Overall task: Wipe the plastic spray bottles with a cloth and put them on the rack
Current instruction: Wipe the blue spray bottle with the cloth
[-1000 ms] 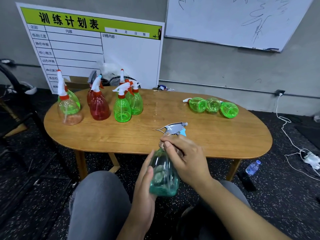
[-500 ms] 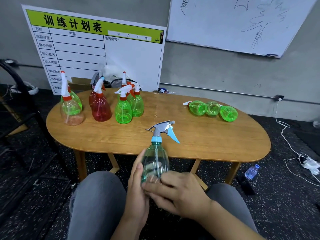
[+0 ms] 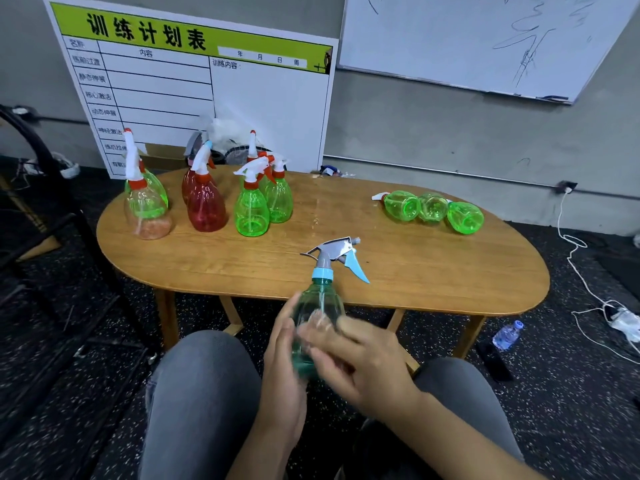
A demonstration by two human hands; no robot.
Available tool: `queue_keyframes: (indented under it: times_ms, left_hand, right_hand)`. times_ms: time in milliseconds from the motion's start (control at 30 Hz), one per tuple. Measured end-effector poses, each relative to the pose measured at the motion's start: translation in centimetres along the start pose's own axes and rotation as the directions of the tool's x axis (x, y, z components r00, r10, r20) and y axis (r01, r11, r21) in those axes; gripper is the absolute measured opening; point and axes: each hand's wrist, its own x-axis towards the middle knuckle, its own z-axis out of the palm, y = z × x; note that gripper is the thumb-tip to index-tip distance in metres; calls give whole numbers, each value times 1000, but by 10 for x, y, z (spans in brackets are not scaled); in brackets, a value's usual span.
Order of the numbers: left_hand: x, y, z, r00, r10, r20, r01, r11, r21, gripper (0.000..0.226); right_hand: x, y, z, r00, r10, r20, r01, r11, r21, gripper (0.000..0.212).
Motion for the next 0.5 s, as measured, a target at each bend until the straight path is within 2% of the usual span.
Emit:
queue_keyframes:
  times_ms: [100, 167, 233, 300, 367, 500]
  left_hand:
    - [-3, 6, 3, 1000, 7, -6, -7, 1000, -28, 50]
    - [-3, 8, 4, 1000, 14, -12, -14, 999, -29, 50]
    - [-1, 7, 5, 1000, 14, -12, -14, 1000, -7, 50]
    - [0, 4, 6, 1000, 2, -8, -2, 1000, 30, 50]
    - [-1, 2, 8, 1000, -7, 3, 7, 998, 65, 49]
    - [-1, -2, 5, 1000, -8, -7, 9, 997, 82, 44]
  right_hand:
    - [-13, -2, -3, 980, -178, 92, 177, 984, 17, 23]
    - [-10, 2, -6, 974, -195, 112, 196, 981, 2, 23]
    - [1, 8, -7, 991, -108, 75, 110, 994, -19, 23]
    - [19, 17, -7, 996, 92, -12, -92, 996, -13, 26]
    - [35, 29, -5, 958, 279, -65, -278, 960, 30, 30]
    - [31, 30, 6, 928, 360, -95, -354, 932, 79, 31]
